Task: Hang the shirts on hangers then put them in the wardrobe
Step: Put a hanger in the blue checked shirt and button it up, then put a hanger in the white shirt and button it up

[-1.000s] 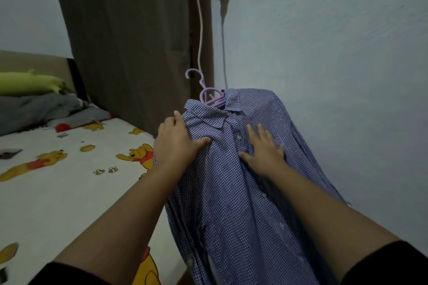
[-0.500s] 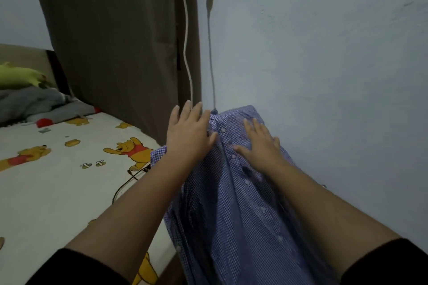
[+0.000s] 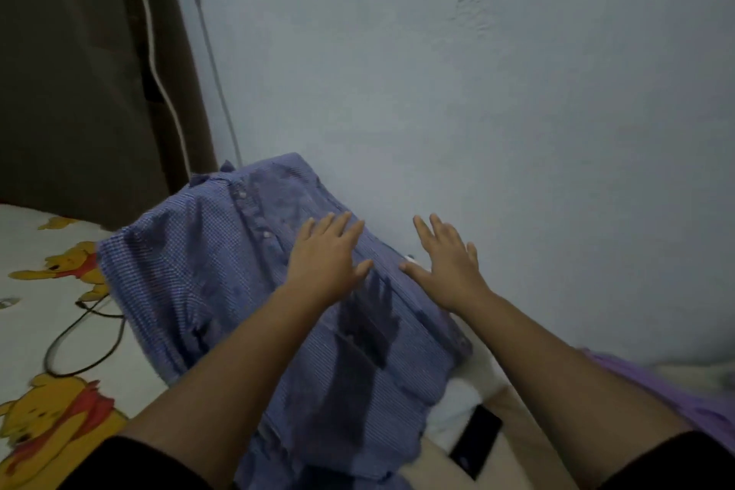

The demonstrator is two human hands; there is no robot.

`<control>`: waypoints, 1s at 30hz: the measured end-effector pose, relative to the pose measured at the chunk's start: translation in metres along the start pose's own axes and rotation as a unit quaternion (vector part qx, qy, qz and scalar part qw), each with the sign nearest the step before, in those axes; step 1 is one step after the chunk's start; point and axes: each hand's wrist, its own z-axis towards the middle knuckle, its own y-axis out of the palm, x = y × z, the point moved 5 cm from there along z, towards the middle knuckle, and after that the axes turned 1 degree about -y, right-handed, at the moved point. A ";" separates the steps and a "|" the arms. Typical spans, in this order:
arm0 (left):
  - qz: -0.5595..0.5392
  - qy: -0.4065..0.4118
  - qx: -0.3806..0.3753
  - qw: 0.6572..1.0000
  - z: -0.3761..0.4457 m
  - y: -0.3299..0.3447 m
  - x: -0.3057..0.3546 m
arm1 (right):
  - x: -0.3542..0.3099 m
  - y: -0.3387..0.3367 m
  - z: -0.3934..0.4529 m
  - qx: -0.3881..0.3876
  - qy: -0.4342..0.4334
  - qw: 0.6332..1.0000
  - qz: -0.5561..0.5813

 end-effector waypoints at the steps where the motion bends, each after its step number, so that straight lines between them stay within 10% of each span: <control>1: -0.011 0.019 -0.008 1.000 -0.001 0.005 0.017 | 0.015 -0.003 -0.013 0.001 0.014 1.000 0.000; 19: -0.106 0.252 -0.191 0.943 -0.023 0.190 0.199 | 0.192 0.105 -0.108 -0.099 0.132 0.986 0.012; 30: 0.042 0.225 -0.190 0.955 0.003 0.281 0.193 | 0.231 0.210 -0.079 -0.120 0.096 0.984 0.089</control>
